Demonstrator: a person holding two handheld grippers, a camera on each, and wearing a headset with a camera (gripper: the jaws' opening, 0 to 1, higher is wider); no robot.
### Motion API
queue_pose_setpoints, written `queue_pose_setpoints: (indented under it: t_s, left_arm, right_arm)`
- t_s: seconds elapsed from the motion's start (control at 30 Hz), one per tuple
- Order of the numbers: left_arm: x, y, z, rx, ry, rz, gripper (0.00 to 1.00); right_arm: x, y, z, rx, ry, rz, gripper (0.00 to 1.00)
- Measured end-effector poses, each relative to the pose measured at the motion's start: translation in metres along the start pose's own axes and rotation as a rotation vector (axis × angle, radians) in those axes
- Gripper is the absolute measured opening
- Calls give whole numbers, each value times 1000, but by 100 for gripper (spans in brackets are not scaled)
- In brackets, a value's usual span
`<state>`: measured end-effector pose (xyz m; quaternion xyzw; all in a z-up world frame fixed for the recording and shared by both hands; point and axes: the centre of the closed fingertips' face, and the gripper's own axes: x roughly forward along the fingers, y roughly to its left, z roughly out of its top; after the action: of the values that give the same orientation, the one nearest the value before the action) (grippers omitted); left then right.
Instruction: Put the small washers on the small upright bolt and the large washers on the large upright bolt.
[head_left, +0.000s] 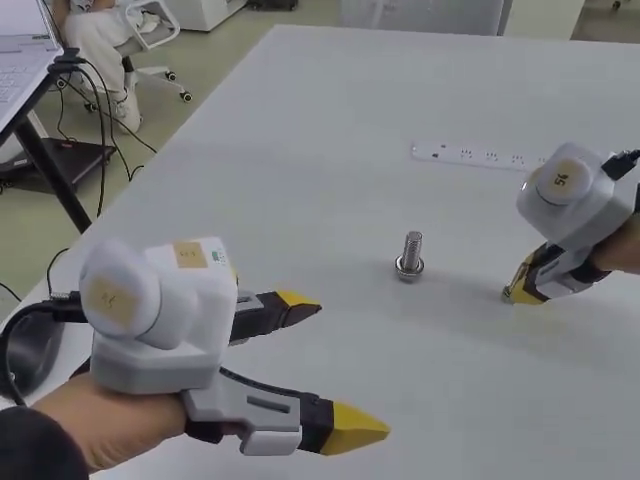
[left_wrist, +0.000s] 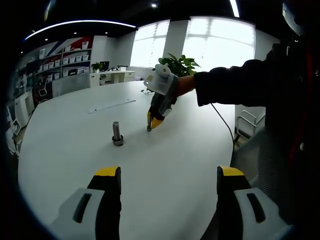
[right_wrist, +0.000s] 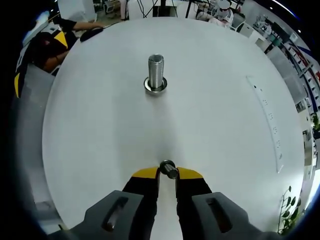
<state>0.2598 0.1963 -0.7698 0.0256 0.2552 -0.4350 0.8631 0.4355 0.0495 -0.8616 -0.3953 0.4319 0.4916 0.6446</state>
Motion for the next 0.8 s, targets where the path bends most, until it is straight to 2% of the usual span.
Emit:
queue_pose_setpoints:
  t_s: [0.57, 0.8]
  left_arm:
    - [1, 1, 2, -2, -1, -4, 78]
    - [2, 0, 4, 2, -4, -7, 78]
  right_arm:
    - [-1, -3, -2, 25, -13, -9, 17]
    - [-7, -4, -1, 68, -47, -11, 29]
